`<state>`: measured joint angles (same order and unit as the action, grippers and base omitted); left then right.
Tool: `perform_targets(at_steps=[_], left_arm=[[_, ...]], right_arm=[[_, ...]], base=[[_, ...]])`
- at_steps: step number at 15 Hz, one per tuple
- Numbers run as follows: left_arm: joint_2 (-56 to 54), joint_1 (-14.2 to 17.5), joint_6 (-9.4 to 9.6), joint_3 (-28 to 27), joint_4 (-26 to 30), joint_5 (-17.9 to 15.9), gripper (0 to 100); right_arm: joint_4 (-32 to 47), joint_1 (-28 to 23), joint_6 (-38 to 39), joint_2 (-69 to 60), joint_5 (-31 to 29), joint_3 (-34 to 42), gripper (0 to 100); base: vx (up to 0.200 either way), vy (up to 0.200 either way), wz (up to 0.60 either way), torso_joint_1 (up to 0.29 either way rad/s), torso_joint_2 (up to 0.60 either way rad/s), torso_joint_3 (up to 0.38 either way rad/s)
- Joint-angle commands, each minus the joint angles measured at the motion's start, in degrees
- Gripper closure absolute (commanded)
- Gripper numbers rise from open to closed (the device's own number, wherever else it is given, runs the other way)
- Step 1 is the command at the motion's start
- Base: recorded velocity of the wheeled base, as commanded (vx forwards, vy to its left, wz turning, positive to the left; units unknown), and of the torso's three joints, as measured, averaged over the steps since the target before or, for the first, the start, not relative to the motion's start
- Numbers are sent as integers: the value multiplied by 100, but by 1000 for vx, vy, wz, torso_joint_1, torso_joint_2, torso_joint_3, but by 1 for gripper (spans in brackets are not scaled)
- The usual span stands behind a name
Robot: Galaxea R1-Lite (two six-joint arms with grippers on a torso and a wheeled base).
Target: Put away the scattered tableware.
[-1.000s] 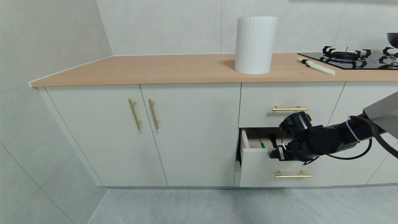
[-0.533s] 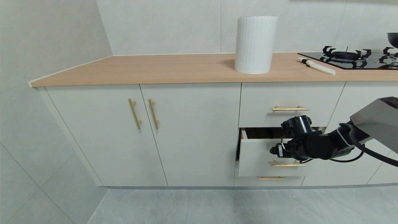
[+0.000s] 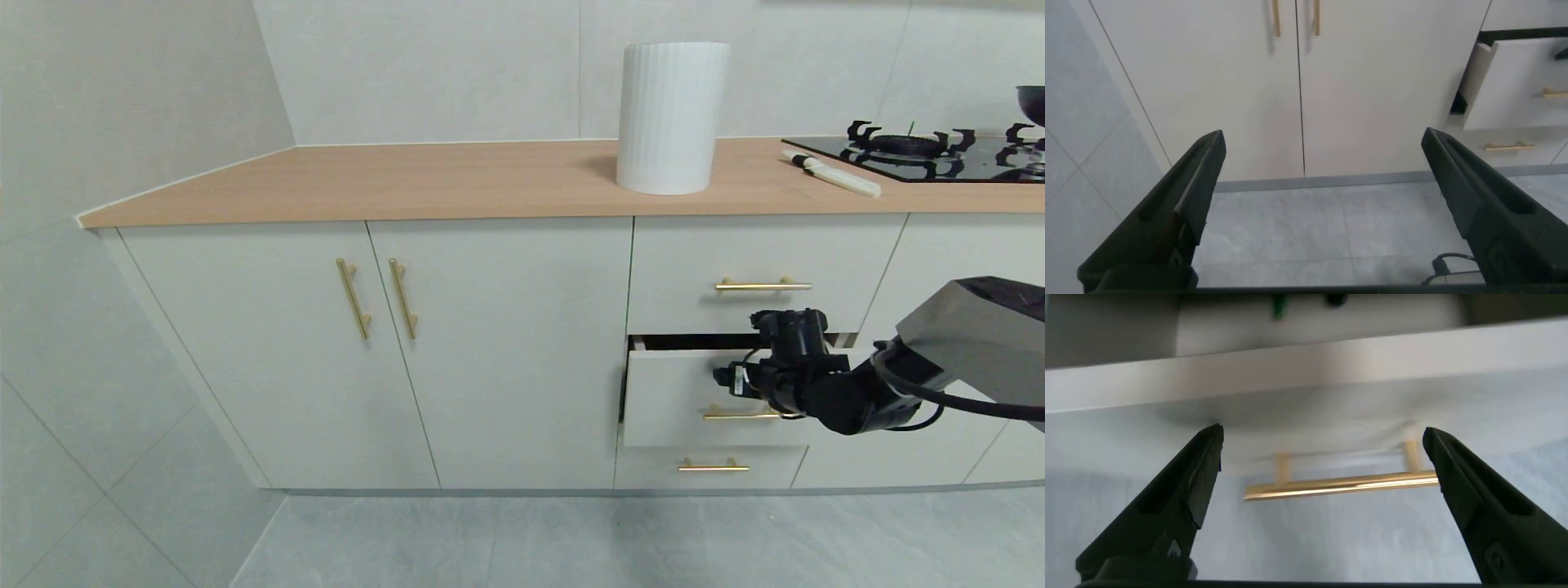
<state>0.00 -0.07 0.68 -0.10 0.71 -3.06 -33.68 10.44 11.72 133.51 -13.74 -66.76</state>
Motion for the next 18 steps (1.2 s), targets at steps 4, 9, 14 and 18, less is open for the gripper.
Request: perform_targets(at_steps=[4,9,14,18], left_arm=[[0,-1,2,1,0,-2,0],[0,-1,2,1,0,-2,0],[0,-1,2,1,0,-2,0],[0,-1,2,1,0,-2,0]], right_arm=[[-719,-129,-38,465,-226,-48,0],[-763,-244,6,676,-481,-400,0],[-763,-261,164,826,-595,-707,0],[-763,-288,261,949,-692,-945,0]], base=[[0,0,0,0,0,0],[0,0,0,0,0,0],[0,0,0,0,0,0],[0,0,0,0,0,0]])
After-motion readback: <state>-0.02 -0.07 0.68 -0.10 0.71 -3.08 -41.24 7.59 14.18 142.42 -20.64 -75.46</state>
